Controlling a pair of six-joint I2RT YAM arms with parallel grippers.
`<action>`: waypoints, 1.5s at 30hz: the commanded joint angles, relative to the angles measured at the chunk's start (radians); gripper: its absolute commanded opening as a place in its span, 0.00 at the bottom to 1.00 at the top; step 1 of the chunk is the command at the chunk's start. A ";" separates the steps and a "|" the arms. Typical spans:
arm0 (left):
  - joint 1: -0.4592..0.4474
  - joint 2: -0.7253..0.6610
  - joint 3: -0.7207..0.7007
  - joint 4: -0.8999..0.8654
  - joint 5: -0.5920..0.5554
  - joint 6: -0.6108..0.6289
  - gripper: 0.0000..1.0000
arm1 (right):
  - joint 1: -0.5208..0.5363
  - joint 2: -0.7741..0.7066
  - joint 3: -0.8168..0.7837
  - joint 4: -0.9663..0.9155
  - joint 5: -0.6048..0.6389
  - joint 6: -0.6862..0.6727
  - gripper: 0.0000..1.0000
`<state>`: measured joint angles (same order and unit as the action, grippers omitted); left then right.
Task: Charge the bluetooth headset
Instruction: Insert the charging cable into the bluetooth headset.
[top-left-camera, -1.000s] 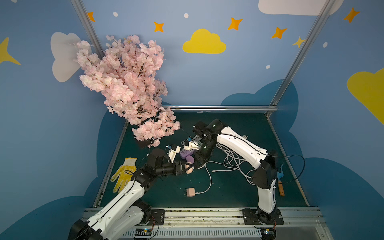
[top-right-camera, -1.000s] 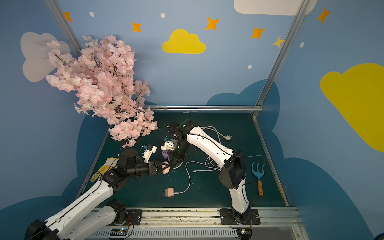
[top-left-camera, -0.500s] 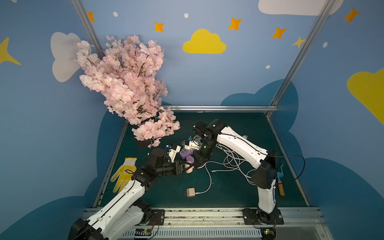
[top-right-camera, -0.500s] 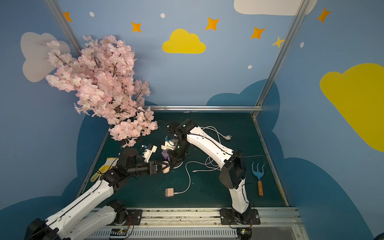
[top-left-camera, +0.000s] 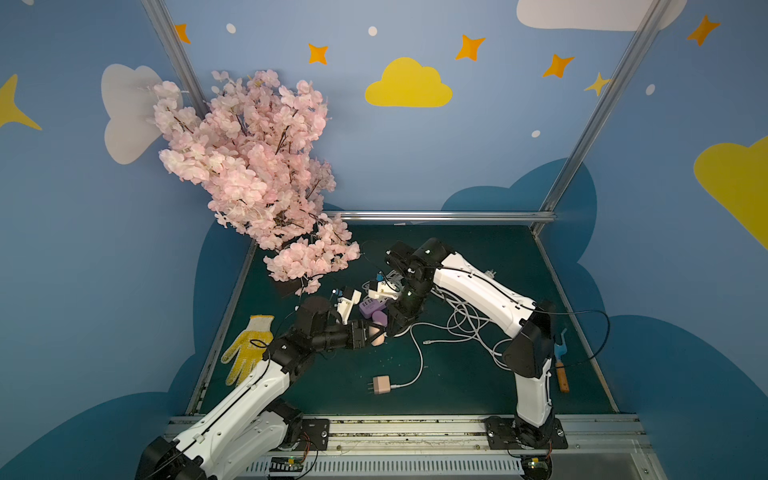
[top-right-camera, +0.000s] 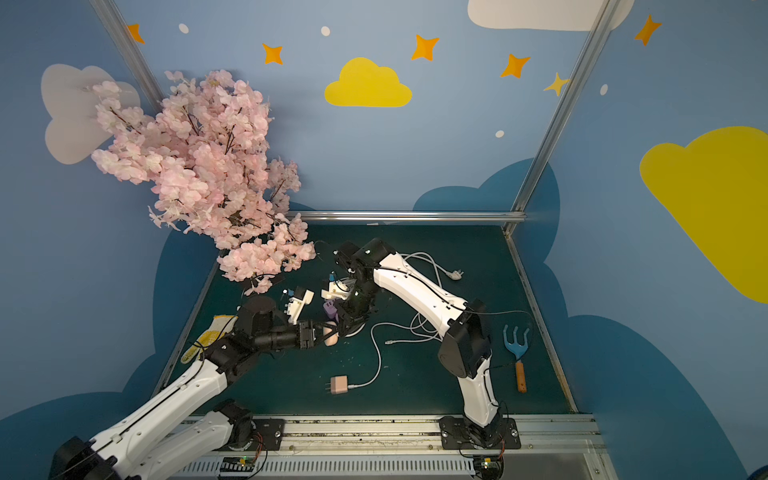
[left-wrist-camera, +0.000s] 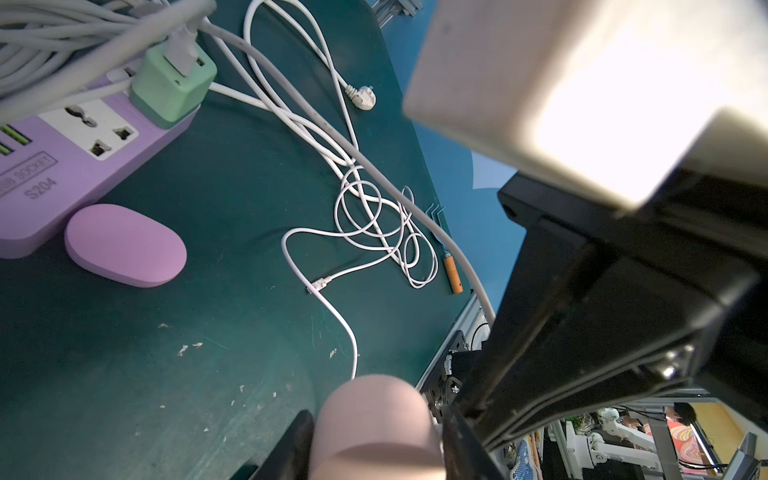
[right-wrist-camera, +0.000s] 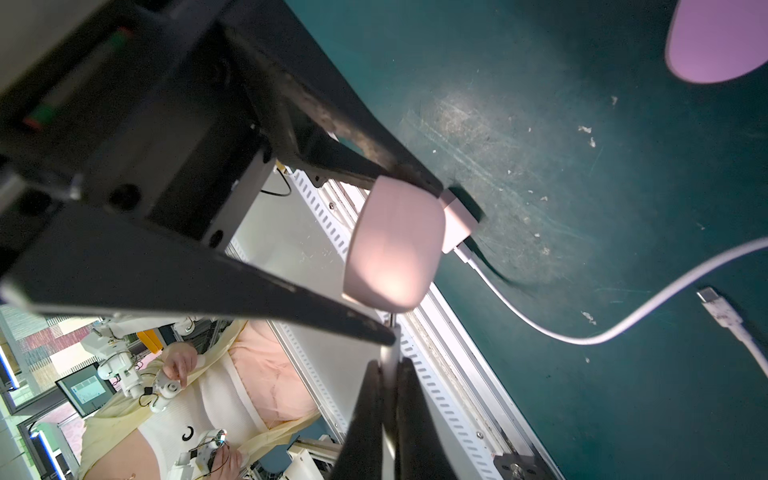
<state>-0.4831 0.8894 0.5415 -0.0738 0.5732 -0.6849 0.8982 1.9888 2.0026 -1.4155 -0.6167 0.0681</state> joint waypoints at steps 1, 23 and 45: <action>-0.048 -0.021 0.067 0.138 0.155 -0.010 0.51 | 0.019 0.001 -0.002 0.255 -0.071 -0.008 0.00; -0.053 -0.025 0.081 0.149 0.144 -0.022 0.03 | 0.013 0.030 0.014 0.312 0.020 0.041 0.00; -0.113 -0.011 0.116 0.149 0.128 -0.010 0.03 | 0.011 0.138 0.134 0.427 0.054 0.086 0.00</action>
<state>-0.5110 0.9028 0.5800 -0.1150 0.3828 -0.6823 0.8982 2.0754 2.1372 -1.4315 -0.5541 0.1532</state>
